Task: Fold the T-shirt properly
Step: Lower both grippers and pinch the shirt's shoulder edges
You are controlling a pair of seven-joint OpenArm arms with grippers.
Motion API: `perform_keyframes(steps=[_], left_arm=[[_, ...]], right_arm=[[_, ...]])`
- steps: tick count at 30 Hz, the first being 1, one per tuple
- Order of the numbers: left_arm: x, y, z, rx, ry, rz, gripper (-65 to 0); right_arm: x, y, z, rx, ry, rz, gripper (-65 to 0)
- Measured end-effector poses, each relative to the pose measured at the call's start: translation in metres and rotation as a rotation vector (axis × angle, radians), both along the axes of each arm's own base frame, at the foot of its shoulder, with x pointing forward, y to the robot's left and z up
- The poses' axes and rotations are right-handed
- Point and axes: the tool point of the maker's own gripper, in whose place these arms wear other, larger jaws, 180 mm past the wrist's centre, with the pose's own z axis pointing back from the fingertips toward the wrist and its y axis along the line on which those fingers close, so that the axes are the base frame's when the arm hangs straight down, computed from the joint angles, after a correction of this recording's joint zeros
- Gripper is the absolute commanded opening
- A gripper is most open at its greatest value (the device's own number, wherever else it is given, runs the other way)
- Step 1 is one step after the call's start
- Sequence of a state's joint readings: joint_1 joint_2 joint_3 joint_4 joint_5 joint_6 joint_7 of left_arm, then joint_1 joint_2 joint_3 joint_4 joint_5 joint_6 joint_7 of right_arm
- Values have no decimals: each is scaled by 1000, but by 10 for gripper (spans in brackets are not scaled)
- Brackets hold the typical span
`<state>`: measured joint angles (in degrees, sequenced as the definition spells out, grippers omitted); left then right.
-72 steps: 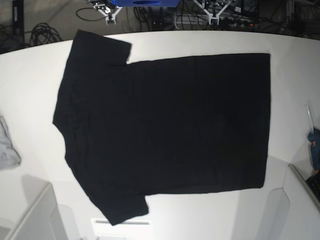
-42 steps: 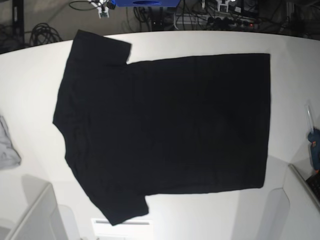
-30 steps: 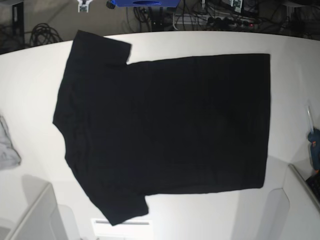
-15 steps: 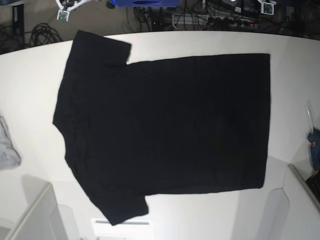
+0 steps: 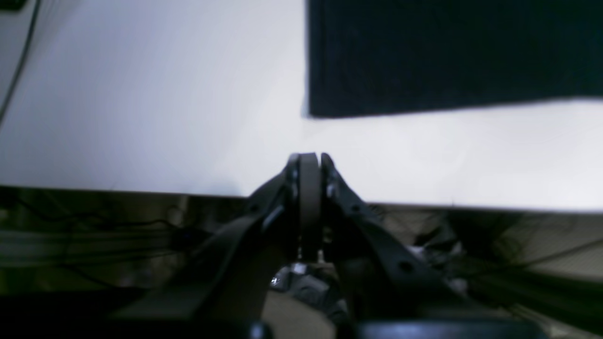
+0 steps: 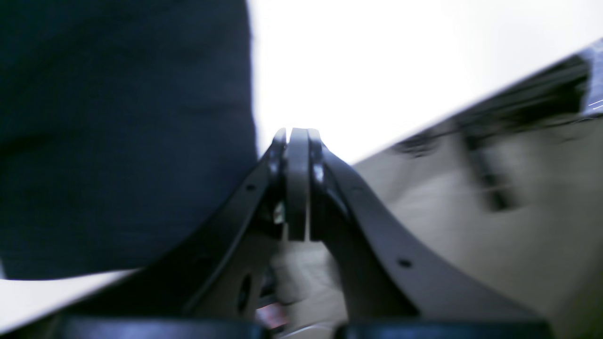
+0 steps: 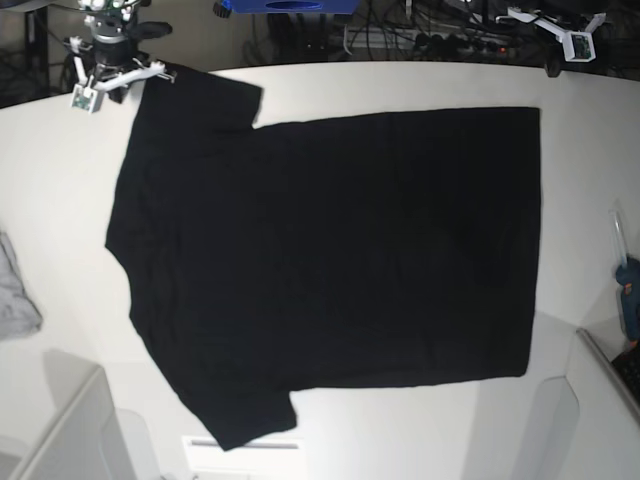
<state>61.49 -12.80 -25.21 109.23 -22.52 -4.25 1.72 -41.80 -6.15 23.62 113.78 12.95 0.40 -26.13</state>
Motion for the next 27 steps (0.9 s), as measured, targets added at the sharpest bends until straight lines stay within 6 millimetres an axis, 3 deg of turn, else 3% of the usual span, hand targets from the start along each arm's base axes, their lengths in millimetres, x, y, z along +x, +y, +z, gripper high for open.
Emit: perform_keyframes(steps=[3,5,6,10,12,13,17,20,24,27], left_arm=[[19,9,15,-22,-88,11,-650],[19,15,18,-13,-96,26,-589],[18,17,18,-10,-92,32,-553],[28,18,19,-10,-116,28,-403],[29,20,17,-11,-118,35,-339],[29,21,14,-14,-114,43,-311],[33,21,9,-94,-146,75,-270],[32,6,1,-269,-170,47,-275],[26,26,4,-266,-184,75,-275],[22,25,-1,-282,-171,73,-275]], right_arm=[[15,11,1,142,-34,-11,-650],[24,19,3,254,-66,-31,-650],[29,25,6,318,-95,-38,-617],[43,33,21,499,-175,-40,-297],[48,32,29,553,-201,-37,-200],[51,32,32,578,-217,-36,-180],[54,26,22,611,-203,-53,-177],[54,19,9,610,-179,-76,-177],[51,7,-4,594,-140,-83,-177],[54,-7,-12,572,-121,-90,-177]])
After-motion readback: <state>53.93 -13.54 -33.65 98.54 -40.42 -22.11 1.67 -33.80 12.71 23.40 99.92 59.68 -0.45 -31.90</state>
